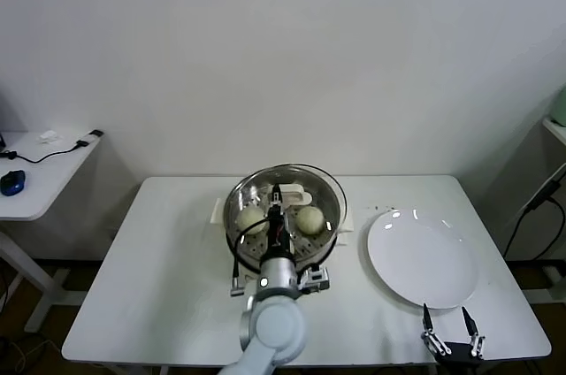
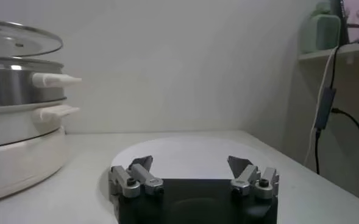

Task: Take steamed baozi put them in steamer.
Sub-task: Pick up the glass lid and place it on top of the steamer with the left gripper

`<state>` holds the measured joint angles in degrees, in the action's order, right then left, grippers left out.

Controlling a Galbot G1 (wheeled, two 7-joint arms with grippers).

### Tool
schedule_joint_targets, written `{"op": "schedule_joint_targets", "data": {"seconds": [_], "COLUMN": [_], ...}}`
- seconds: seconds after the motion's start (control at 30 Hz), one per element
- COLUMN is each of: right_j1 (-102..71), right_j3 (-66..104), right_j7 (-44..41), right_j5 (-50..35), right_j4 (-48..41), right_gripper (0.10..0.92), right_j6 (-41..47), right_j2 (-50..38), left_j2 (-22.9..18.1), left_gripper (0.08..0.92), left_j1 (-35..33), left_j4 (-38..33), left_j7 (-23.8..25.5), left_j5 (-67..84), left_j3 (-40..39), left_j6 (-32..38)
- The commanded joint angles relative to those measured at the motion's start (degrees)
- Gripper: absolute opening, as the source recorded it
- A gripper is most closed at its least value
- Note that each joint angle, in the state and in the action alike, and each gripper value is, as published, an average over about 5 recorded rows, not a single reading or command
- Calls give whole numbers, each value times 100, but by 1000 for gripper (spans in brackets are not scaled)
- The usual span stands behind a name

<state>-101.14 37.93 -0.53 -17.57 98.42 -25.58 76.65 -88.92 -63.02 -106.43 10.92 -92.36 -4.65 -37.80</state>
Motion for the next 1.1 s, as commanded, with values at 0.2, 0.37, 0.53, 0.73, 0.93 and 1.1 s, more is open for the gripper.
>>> {"op": "schedule_joint_targets", "data": {"seconds": [0.2, 0.37, 0.53, 0.73, 0.93, 1.1], "right_j1": [-13, -2, 10, 16, 19, 12], "right_j3": [14, -2, -13, -32, -33, -19], "right_j7": [-1, -6, -7, -16, -37, -66], "right_j5": [-8, -5, 7, 6, 6, 8], "right_j4": [-8, -5, -23, -31, -1, 22], "right_gripper": [823, 823, 823, 823, 823, 823], "right_j6": [-78, -106, -178, -210, -179, -149], "right_j2": [-8, -3, -1, 3, 5, -10], "left_j2": [-34, -35, -22, -2, 115, 285], "left_gripper": [134, 134, 134, 134, 194, 338], "left_j1": [57, 41, 9, -31, -56, -168], "left_j4": [468, 533, 558, 447, 73, -353], "left_j7": [-152, -157, -187, -179, -84, 87], "left_j5": [-182, -266, -361, -349, -60, 181], "left_j3": [111, 167, 228, 226, 123, 52], "left_j6": [70, 97, 148, 189, 277, 314]}}
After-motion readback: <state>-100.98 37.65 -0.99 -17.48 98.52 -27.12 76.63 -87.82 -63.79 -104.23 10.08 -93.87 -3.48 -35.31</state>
